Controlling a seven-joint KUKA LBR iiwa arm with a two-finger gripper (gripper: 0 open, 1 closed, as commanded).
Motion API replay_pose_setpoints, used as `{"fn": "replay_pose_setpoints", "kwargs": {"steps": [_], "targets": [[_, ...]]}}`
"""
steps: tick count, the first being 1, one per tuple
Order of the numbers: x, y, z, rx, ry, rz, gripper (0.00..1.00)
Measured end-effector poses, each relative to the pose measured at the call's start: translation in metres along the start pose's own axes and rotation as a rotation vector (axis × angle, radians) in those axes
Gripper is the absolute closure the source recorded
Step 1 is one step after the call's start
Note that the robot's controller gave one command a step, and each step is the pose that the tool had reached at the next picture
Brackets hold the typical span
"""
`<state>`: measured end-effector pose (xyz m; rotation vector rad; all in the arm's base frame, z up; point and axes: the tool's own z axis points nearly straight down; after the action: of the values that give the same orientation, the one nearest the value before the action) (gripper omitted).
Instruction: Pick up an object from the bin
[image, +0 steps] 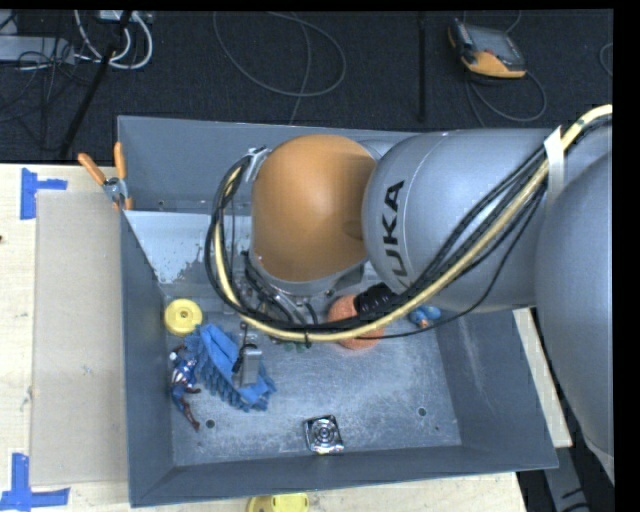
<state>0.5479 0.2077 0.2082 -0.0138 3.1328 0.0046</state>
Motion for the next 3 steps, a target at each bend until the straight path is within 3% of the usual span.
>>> {"fn": "replay_pose_setpoints", "kwargs": {"steps": [1, 2, 3], "targets": [[-0.01, -0.004, 0.06, 0.002, 0.01, 0.0, 0.0], [-0.004, -0.003, 0.083, 0.004, 0.011, 0.087, 0.0], [-0.027, 0.006, 0.131, 0.0, 0.001, -0.102, 1.0]]}}
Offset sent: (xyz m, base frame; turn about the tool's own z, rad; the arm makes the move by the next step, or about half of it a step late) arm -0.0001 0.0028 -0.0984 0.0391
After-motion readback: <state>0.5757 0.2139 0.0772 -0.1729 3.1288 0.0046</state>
